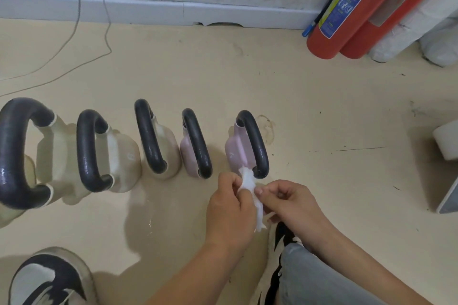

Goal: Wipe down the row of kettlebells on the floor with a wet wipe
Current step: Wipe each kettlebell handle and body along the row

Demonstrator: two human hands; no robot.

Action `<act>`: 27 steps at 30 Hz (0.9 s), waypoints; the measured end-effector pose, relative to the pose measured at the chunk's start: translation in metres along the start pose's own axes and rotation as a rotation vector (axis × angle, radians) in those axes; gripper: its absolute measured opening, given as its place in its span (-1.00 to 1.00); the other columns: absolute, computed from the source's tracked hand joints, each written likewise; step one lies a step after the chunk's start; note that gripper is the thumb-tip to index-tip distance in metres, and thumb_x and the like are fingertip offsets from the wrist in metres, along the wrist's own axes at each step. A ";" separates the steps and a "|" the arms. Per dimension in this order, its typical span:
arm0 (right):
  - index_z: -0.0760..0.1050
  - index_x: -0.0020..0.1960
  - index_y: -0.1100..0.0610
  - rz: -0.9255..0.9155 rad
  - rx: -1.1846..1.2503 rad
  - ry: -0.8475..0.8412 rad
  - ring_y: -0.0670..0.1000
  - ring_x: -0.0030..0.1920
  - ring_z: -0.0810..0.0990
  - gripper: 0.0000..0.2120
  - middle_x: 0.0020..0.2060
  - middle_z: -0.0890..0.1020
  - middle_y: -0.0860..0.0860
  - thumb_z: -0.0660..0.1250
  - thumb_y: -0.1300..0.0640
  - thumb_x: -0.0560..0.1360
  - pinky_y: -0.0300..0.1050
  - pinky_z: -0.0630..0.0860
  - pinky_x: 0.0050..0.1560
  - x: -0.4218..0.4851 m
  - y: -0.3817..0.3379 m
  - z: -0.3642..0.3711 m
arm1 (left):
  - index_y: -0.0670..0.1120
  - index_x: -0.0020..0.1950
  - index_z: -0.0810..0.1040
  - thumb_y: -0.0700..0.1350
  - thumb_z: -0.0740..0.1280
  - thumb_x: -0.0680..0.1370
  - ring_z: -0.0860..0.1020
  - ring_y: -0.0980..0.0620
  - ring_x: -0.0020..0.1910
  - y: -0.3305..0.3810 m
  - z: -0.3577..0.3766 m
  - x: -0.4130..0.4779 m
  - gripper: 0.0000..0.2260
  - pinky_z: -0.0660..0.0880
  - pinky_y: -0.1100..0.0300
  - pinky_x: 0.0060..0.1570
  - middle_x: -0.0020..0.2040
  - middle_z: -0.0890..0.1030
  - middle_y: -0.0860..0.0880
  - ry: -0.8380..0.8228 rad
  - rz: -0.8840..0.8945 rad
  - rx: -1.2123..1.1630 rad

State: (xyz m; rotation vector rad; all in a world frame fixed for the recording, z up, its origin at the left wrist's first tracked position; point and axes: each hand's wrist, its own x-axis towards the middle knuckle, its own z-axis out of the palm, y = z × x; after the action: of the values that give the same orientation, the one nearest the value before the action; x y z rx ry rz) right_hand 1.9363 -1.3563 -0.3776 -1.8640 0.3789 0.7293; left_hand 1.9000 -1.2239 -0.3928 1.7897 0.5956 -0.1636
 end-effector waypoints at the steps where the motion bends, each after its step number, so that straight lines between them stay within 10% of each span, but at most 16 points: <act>1: 0.68 -0.12 0.22 -0.004 0.023 0.049 0.02 -0.25 0.69 -0.75 -0.23 0.73 0.18 0.47 0.02 0.55 -0.04 0.61 -0.18 0.002 0.000 0.000 | 0.04 -0.01 0.39 -0.17 0.18 0.63 0.52 0.05 -0.22 0.004 0.003 0.001 -0.90 0.46 0.16 -0.30 -0.15 0.57 0.03 0.043 0.001 -0.025; 8: 0.67 -0.10 0.25 0.100 0.135 0.221 0.08 -0.24 0.68 -0.77 -0.22 0.73 0.18 0.35 0.11 0.59 0.15 0.67 -0.06 0.018 0.007 -0.006 | 0.07 0.45 0.39 -0.02 0.13 0.61 0.56 -0.09 0.23 0.019 0.035 0.025 -0.61 0.56 -0.03 0.23 0.24 0.58 -0.12 -0.075 -0.051 -0.196; 16: 0.68 -0.04 0.21 0.147 0.291 0.212 -0.02 -0.32 0.69 -0.84 -0.24 0.75 0.12 0.31 0.28 0.56 -0.20 0.56 -0.38 0.028 0.010 -0.009 | -0.09 0.54 0.29 -0.08 0.09 0.69 0.47 0.04 0.24 0.009 0.057 0.022 -0.59 0.51 0.14 0.23 0.27 0.46 -0.05 -0.042 0.068 0.085; 27: 0.68 -0.01 0.24 0.183 0.296 0.206 0.07 -0.30 0.63 -0.84 -0.26 0.69 0.21 0.32 0.24 0.59 0.04 0.59 -0.16 0.031 0.020 -0.006 | -0.05 0.67 -0.07 -0.21 0.24 0.63 0.48 -0.01 0.19 -0.017 0.044 0.016 -0.30 0.46 0.23 0.12 0.36 0.33 -0.05 -0.219 0.108 0.554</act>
State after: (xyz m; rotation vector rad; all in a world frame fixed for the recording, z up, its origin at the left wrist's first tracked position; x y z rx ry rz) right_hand 1.9503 -1.3676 -0.4103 -1.6398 0.7564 0.5676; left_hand 1.9146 -1.2568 -0.4277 2.2923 0.3083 -0.4802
